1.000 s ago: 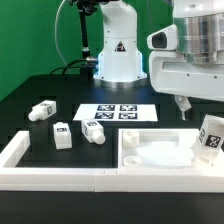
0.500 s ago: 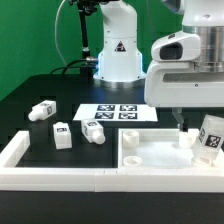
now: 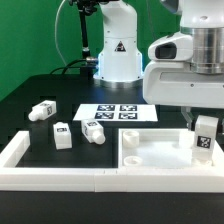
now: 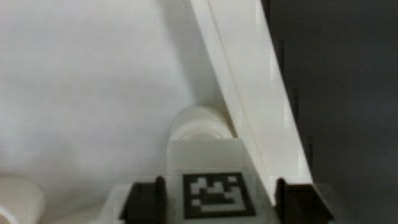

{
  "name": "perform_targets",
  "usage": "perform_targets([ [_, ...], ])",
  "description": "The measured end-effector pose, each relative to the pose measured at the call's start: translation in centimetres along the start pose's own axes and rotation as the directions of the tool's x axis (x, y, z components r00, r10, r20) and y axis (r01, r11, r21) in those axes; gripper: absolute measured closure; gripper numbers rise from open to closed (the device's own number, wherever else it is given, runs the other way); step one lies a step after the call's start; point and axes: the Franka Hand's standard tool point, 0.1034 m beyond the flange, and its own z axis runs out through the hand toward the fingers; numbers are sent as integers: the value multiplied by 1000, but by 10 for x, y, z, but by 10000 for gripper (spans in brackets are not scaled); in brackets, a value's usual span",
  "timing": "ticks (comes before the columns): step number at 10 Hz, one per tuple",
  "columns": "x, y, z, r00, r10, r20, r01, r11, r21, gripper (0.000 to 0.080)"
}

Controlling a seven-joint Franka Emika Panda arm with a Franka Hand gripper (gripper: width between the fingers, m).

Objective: Assemble one leg

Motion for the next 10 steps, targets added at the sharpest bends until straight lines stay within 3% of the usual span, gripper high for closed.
perform_targets([
  [2, 0, -1, 1, 990, 139, -1, -139, 990, 4, 510],
  [4, 0, -2, 2, 921, 389, -3, -389, 921, 19, 510],
  [7, -2, -11, 1, 623, 775, 104, -782, 622, 54, 511],
  [8, -1, -11, 1, 569, 813, 119, -822, 567, 54, 511],
  [9, -2, -12, 2, 586, 802, 117, -810, 584, 55, 510],
  [10, -2, -12, 2, 621, 775, 115, -783, 619, 60, 328],
])
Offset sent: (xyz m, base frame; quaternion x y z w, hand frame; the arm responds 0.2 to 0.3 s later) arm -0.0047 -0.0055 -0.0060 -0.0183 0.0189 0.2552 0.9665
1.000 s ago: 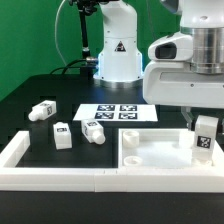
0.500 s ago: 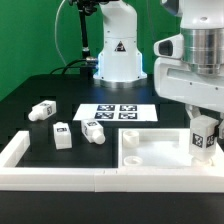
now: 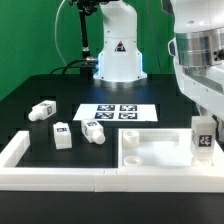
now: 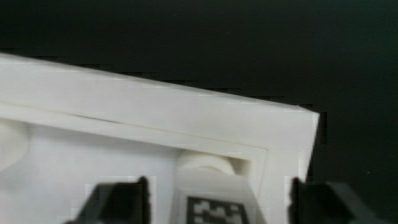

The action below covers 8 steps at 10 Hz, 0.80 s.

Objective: Assemble one leg

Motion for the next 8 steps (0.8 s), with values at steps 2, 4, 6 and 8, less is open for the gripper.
perform_targets([
  [2, 1, 3, 2, 967, -254, -26, 254, 967, -25, 196],
  [4, 10, 4, -3, 848, -530, -22, 528, 848, -52, 157],
  [6, 29, 5, -9, 682, -732, -15, 730, 681, -65, 152],
  [8, 36, 6, -8, 546, -838, -8, 836, 545, -68, 151],
])
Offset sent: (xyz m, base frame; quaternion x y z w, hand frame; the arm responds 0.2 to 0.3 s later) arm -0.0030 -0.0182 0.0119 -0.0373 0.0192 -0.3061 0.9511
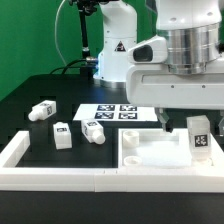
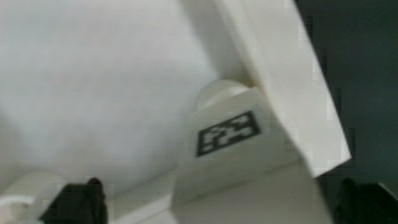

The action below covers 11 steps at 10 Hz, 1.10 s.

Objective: Assemble one leg

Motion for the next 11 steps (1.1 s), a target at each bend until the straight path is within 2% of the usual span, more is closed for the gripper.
perform_targets([
  [2, 0, 0, 0, 1000, 7, 1, -7, 1000, 1, 151],
  [4, 0, 0, 0, 999, 53, 1, -53, 999, 2, 413],
  [5, 0, 0, 1, 993, 117, 2, -117, 993, 2, 413],
  [6, 0, -1, 1, 981, 196, 2, -196, 981, 2, 514],
  [9, -1, -1, 1, 926, 377, 3, -377, 926, 3, 514],
  [11, -3, -10, 3, 741, 672, -3, -671, 741, 28, 514],
])
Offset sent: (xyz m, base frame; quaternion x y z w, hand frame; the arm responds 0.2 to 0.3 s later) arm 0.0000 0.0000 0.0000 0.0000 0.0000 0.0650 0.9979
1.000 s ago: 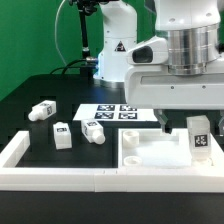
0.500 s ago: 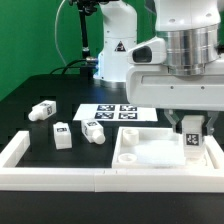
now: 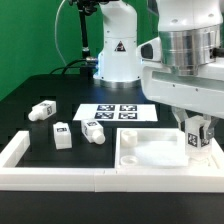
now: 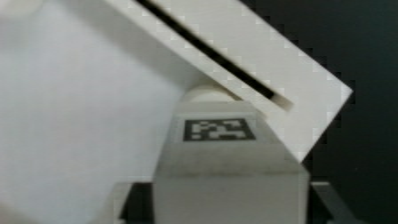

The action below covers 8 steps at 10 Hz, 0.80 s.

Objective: Assemble one leg

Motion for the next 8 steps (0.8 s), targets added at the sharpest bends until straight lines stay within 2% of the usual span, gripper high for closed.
perform_targets([
  [1, -3, -1, 1, 978, 207, 12, -207, 978, 25, 514],
  [2, -6, 0, 1, 913, 407, 25, -408, 911, 67, 512],
  [3, -11, -2, 1, 880, 472, 42, -474, 877, 76, 512],
  [4, -11, -3, 1, 849, 526, 55, -529, 846, 74, 512],
  [6, -11, -3, 2, 868, 493, 53, -496, 865, 75, 512],
  [7, -10, -2, 2, 921, 388, 37, -390, 918, 75, 337],
  [8, -8, -4, -1, 981, 193, 23, -194, 978, 75, 218],
])
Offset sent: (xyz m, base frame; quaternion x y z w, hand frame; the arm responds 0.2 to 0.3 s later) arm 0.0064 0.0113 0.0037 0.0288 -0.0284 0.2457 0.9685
